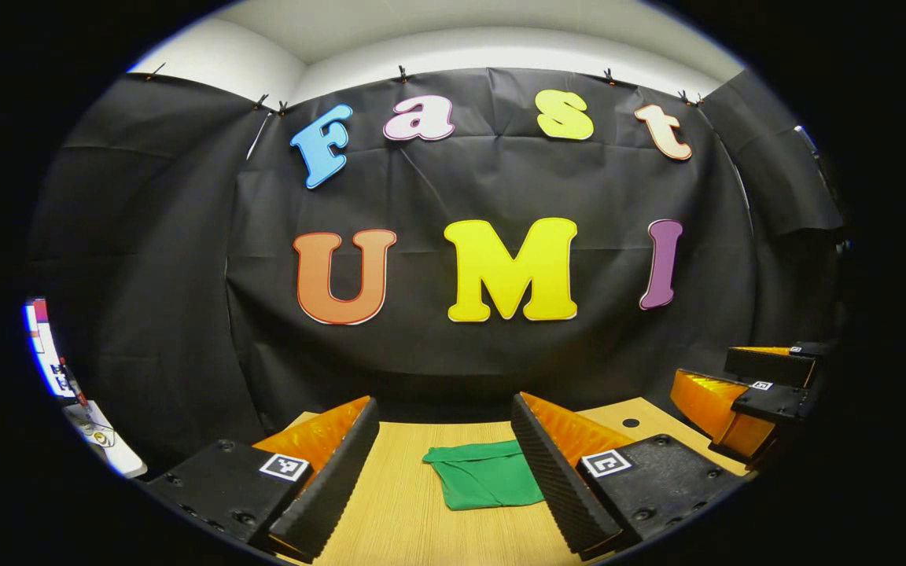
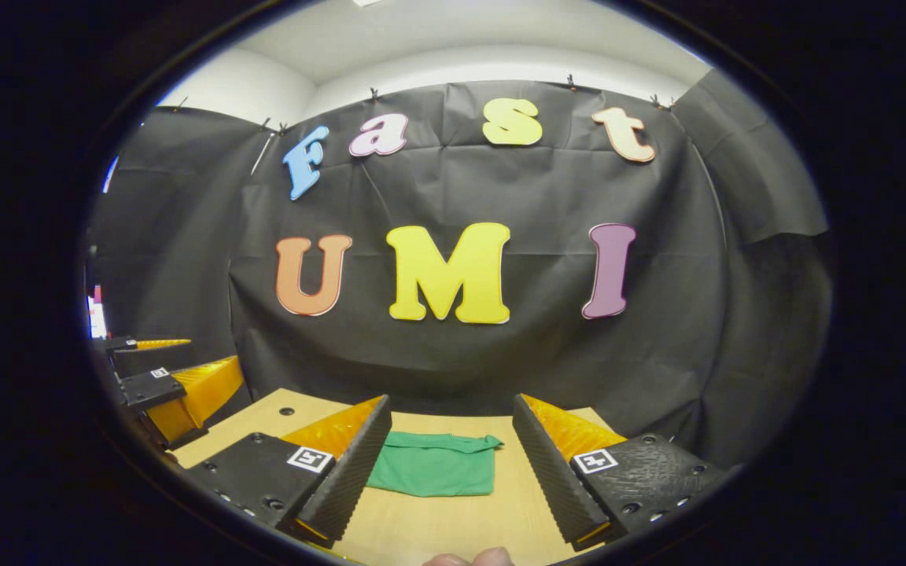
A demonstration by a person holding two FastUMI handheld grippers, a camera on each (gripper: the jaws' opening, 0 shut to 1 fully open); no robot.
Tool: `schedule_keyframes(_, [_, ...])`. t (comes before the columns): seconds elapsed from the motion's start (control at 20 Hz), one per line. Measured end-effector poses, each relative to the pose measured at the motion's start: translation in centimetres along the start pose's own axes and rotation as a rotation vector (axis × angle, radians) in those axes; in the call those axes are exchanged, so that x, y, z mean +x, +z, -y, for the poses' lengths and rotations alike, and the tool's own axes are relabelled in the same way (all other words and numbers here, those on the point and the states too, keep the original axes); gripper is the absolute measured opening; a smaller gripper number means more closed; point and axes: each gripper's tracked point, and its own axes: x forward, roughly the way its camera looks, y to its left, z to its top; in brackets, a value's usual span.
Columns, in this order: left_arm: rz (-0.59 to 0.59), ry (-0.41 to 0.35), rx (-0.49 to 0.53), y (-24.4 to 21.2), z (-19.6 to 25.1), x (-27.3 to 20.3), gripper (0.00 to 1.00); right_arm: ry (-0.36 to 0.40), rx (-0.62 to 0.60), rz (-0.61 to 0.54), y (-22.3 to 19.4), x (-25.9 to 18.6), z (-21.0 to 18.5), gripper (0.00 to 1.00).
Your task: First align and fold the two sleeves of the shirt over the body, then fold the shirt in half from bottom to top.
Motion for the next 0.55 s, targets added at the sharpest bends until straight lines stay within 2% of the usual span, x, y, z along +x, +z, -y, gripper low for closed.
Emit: schedule_keyframes(0.55, [0.004,-0.004,-0.012,0.26,0.05,0.48,1.0,-0.03,0.022,-0.002,-0.12,0.34,0.96,0.94])
